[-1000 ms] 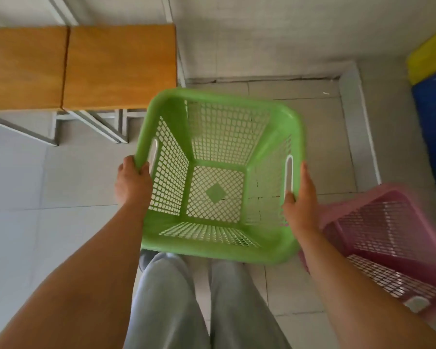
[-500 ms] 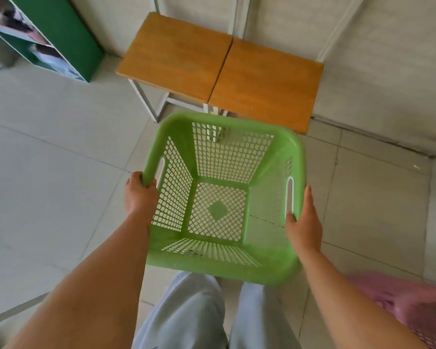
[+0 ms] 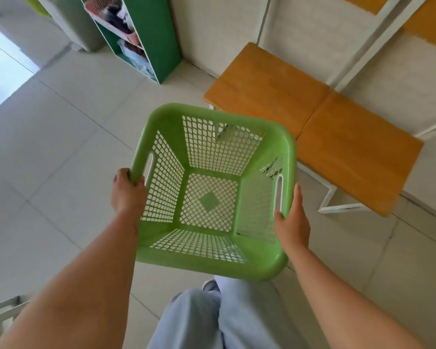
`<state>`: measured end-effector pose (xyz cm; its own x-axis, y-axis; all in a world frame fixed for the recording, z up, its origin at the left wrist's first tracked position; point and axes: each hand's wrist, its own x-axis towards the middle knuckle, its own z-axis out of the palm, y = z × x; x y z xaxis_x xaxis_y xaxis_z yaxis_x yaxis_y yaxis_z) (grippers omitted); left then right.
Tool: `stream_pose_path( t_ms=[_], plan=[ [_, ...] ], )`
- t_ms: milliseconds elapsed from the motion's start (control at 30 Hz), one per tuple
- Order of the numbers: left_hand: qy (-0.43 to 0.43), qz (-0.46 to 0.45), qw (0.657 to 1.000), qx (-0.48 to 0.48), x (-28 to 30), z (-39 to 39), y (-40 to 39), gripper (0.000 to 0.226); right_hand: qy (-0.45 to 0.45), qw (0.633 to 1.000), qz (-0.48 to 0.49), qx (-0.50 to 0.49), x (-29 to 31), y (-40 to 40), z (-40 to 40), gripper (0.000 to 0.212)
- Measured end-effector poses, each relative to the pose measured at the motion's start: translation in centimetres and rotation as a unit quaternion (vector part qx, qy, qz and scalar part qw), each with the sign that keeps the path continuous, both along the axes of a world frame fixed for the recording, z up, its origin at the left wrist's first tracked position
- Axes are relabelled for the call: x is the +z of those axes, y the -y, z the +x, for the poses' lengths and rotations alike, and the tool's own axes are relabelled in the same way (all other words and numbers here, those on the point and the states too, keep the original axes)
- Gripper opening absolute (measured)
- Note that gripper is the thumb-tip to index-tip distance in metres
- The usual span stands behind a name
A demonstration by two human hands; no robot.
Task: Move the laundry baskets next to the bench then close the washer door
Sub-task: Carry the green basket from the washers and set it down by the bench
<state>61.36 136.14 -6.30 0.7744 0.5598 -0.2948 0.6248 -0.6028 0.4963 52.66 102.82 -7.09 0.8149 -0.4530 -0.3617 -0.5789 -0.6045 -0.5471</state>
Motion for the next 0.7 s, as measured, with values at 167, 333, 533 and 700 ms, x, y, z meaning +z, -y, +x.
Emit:
stream_pose_path(
  t_ms=[167, 333, 533, 700],
  plan=[
    [0.008, 0.011, 0.999, 0.038, 0.5, 5.7, -5.1, 0.031, 0.005, 0.999, 0.009, 0.050, 0.5, -4.8, 8.6, 0.085],
    [-0.007, 0.013, 0.998, 0.053, 0.3, 12.4, -12.2, 0.032, -0.001, 0.997, 0.010, 0.078, 0.2, -11.2, 16.7, 0.084],
    [-0.015, 0.014, 0.999, 0.031, 0.4, 23.4, -20.6, 0.031, -0.005, 0.999, 0.020, 0.040, -0.6, -20.3, 25.7, 0.084],
    [-0.008, 0.020, 1.000, -0.011, 0.3, 32.3, -24.1, 0.032, -0.002, 1.000, 0.014, 0.003, -1.2, -24.3, 32.4, 0.084]
  ],
)
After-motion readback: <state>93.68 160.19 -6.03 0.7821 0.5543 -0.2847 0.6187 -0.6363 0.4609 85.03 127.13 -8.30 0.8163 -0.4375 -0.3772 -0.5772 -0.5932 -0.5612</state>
